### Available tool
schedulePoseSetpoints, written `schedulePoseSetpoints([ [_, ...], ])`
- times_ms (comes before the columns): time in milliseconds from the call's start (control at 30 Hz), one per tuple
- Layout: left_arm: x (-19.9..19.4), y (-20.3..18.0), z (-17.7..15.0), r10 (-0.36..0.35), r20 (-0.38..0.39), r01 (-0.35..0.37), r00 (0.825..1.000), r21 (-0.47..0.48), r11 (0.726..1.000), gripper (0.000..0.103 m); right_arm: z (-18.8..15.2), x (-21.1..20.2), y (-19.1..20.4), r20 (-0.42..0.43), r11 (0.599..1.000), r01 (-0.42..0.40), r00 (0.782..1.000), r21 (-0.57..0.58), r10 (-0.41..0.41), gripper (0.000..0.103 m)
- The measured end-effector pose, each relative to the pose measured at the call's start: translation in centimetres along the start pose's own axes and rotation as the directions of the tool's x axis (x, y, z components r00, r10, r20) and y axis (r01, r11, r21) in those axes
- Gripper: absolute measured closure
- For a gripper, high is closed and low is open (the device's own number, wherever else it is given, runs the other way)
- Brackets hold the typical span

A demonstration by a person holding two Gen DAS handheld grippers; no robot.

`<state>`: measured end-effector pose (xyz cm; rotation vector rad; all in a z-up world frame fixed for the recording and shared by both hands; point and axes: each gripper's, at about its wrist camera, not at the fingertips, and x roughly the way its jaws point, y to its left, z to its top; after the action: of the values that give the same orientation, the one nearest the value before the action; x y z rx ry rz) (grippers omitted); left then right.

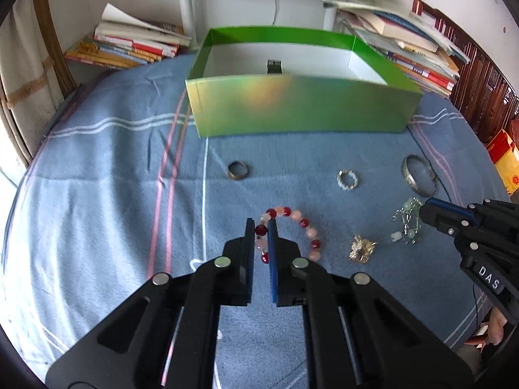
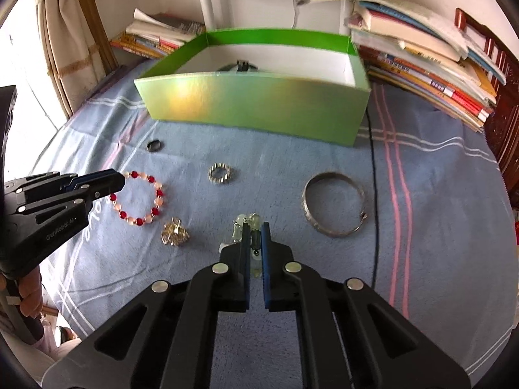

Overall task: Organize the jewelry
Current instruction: 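Carry the jade charm and red-and-white bracelet over the green box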

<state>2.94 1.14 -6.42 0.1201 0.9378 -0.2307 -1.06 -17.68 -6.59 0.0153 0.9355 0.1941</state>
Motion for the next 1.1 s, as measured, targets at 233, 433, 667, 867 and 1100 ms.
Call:
schedulePoseSetpoints([
  [233, -1.6, -0.4, 0.6, -0.006, 0.048, 0.005, 0.999, 0.019, 1.000, 0.095, 0.1, -0.3, 0.3, 0.012, 1.000, -0.003, 1.000, -0.009, 0.004, 0.097],
  [433, -4.2, -0.3, 2.7, -0.014, 0.133, 0.009, 0.991, 0.035, 0.999, 0.095, 3.1, -3.6, -0.1, 0.130, 0.999, -0.006, 0.991, -0.032, 0.010, 0.097],
  [667, -7.5, 0.5, 8.2, -0.003, 0.274, -0.009, 0.962, 0.044, 0.999, 0.095, 9.1, -6.8, -1.2, 0.291, 0.999, 0.032, 0.957, -0.031, -0.021, 0.097],
  [867, -6.6, 1.2, 14.3, 0.022, 0.322, -0.040, 0.946, 0.048, 0.998, 0.095, 14.1, -4.5, -2.3, 0.325, 0.998, 0.064, 0.944, -0.002, -0.060, 0.097],
  [1100, 0.5, 1.5, 17.8, 0.005, 0.209, -0.007, 0.978, 0.007, 1.000, 0.095, 16.3, 3.6, -3.0, 0.169, 0.996, 0.058, 0.983, 0.070, -0.069, 0.097],
])
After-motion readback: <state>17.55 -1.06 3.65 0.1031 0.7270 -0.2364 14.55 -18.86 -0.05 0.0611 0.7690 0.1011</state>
